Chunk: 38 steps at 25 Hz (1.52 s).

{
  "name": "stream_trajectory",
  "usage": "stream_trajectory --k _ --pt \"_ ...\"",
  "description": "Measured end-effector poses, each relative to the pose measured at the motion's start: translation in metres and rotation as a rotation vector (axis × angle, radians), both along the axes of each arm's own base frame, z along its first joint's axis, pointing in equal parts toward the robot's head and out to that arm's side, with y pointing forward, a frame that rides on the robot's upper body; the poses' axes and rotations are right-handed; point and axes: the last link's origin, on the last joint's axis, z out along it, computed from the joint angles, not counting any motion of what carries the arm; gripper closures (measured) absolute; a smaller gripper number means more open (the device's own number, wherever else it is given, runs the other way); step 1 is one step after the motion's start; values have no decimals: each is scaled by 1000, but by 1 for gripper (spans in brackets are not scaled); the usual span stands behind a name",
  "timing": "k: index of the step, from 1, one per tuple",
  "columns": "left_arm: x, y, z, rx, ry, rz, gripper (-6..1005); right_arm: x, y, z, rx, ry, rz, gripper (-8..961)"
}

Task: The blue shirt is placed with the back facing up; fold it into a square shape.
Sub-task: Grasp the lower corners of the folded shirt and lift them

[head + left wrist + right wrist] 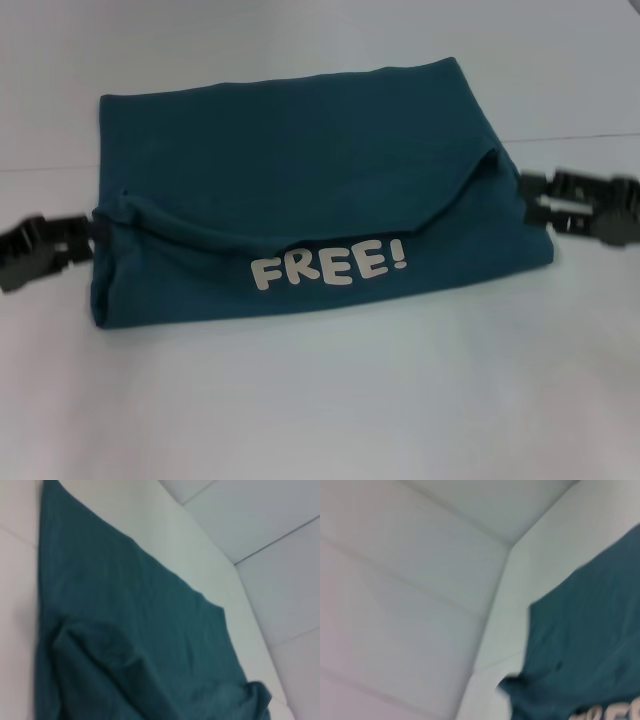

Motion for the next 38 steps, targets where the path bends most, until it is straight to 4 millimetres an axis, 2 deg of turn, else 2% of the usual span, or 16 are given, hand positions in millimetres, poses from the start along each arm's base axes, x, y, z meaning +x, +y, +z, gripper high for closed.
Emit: stream_trajectory --k 3,5,14,23,38 --pt "-12 -4 -14 -14 21 10 495 5 -16 -7 -18 12 31 118" --pt "-18 -3 -19 -8 45 22 486 7 -19 -10 -20 3 38 118" --pt "-33 1 -32 17 98 96 400 8 -13 -14 -17 -40 33 118" --pt "-32 9 -52 0 166 111 402 12 -13 -15 -3 -42 9 118" --pt "-24 14 -67 -39 199 92 415 16 -15 -15 3 -43 -5 117"
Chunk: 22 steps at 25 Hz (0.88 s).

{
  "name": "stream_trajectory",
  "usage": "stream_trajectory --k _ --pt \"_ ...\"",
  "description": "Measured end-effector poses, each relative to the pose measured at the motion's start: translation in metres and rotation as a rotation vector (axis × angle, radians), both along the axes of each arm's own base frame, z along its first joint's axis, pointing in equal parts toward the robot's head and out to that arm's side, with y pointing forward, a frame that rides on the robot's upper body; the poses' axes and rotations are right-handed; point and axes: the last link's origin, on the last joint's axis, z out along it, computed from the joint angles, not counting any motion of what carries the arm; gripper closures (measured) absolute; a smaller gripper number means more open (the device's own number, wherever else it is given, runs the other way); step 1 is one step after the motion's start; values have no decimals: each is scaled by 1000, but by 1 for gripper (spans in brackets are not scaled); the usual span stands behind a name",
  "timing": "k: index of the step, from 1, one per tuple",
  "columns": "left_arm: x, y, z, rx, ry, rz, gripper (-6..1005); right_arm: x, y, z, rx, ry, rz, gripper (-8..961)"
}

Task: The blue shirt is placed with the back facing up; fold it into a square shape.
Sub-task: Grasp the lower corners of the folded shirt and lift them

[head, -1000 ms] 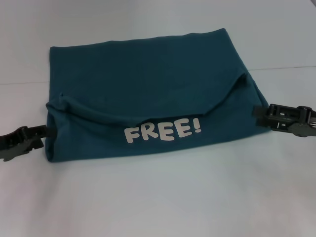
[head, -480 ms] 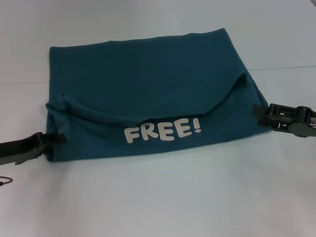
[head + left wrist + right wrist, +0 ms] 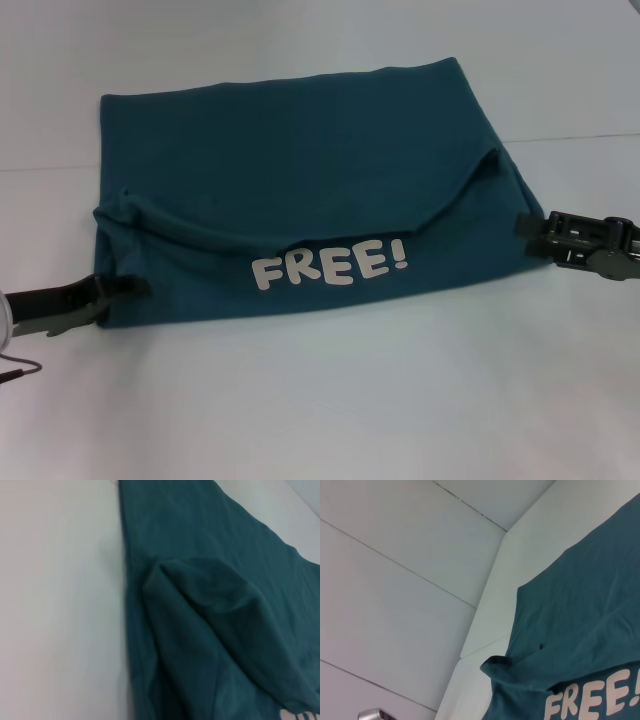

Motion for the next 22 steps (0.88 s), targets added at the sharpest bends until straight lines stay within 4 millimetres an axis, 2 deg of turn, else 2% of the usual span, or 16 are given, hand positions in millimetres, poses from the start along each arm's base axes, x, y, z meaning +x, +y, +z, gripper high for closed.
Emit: stream_trajectory --k 3,9,14,19,22 --pt "6 2 1 -2 -7 -17 418 1 0 0 3 -2 -4 117" --pt "11 1 -1 -17 -16 -35 629 1 0 0 0 -6 -1 117" --pt "11 -1 1 -28 -28 -38 864 5 0 3 -19 -43 -8 117" --pt "16 -1 8 -54 -42 -64 913 7 12 18 -91 -178 -28 117" --pt "20 3 15 -58 -52 -75 943 3 26 36 -99 -284 -29 118"
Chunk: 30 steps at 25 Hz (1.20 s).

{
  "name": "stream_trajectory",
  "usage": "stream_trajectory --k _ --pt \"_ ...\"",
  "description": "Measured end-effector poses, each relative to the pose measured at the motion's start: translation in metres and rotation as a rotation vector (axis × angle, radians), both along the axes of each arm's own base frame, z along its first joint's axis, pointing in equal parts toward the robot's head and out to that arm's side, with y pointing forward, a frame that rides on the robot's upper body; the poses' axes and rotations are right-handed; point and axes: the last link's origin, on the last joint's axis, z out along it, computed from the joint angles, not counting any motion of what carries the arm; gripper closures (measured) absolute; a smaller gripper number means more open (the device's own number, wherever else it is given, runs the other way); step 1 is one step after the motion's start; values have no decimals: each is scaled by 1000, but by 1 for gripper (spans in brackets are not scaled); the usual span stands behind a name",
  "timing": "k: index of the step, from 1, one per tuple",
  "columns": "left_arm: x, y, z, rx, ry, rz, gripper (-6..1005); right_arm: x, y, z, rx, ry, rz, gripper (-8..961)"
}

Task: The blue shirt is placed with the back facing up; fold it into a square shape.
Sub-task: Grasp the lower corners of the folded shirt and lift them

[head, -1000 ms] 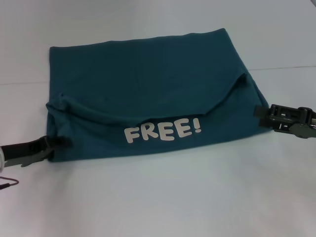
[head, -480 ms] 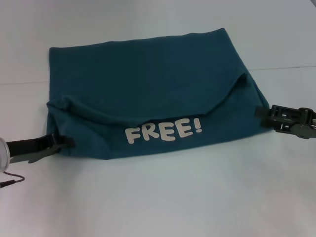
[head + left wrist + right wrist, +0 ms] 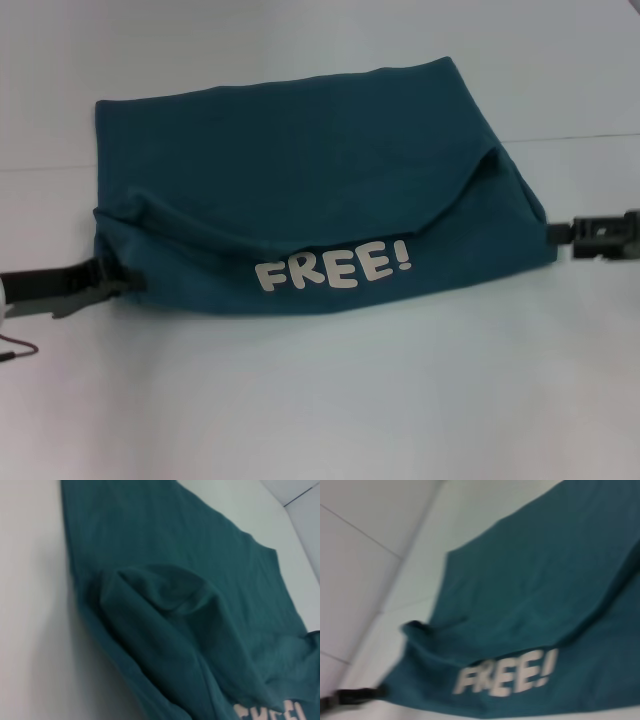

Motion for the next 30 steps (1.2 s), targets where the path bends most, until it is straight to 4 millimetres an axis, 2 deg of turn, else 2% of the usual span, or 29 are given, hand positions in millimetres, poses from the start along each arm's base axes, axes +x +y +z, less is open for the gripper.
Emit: stream_trajectory --k 4,8,14,23,30 --pt "5 4 9 4 -10 -1 972 -6 25 21 -11 -184 -32 118" --pt "9 6 11 3 -23 -2 972 -9 43 21 -9 -309 -66 124" --pt "13 6 6 -3 -33 -5 972 -5 57 -3 49 -402 -96 137" --pt "15 6 4 -3 -43 -5 972 -3 65 -41 95 -463 -89 157" --pt "16 6 3 4 -52 -4 972 -2 71 -60 105 -501 -86 172"
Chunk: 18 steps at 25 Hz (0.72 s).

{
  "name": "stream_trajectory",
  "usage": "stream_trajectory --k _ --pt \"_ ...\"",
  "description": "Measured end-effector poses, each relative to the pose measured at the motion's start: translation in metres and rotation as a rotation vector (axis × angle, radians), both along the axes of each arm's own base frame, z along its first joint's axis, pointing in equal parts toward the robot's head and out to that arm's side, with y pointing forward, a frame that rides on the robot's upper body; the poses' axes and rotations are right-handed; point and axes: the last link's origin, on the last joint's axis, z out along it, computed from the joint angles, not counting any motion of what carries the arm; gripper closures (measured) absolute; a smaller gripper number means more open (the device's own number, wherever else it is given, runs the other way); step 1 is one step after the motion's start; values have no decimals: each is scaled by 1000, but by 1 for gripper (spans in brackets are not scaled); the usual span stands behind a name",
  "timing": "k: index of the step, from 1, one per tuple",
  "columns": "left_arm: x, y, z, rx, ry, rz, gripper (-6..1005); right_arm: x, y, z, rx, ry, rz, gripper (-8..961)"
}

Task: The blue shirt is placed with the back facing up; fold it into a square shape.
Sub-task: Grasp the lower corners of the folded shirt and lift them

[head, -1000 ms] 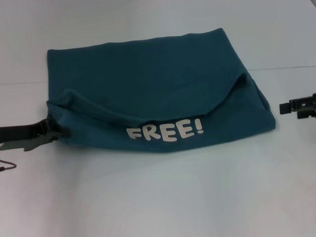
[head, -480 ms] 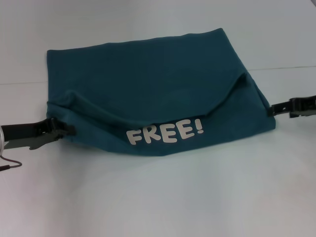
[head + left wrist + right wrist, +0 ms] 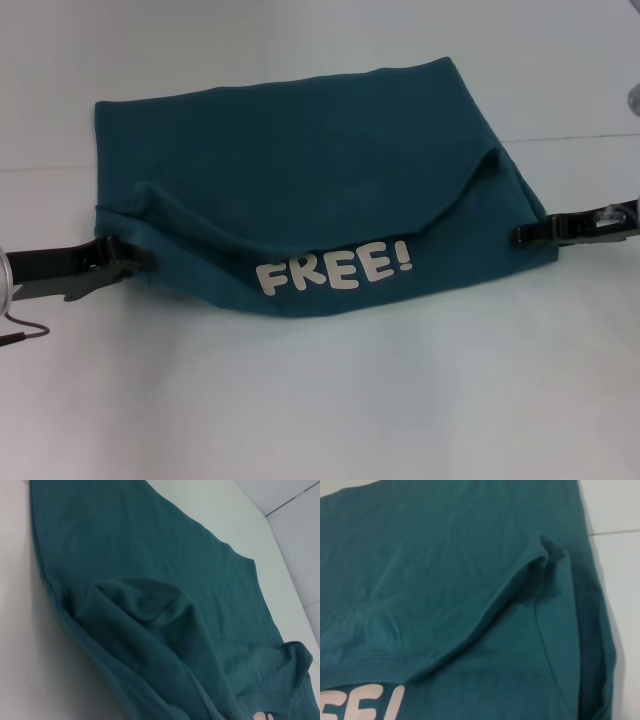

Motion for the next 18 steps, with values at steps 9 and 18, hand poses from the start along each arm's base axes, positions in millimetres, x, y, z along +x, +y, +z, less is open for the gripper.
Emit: stream_trajectory --k 9,18 --pt "0 0 0 1 0 2 972 -4 2 -10 -21 -11 3 191" --pt "-2 0 0 1 5 4 973 -6 1 -2 -29 18 -6 538"
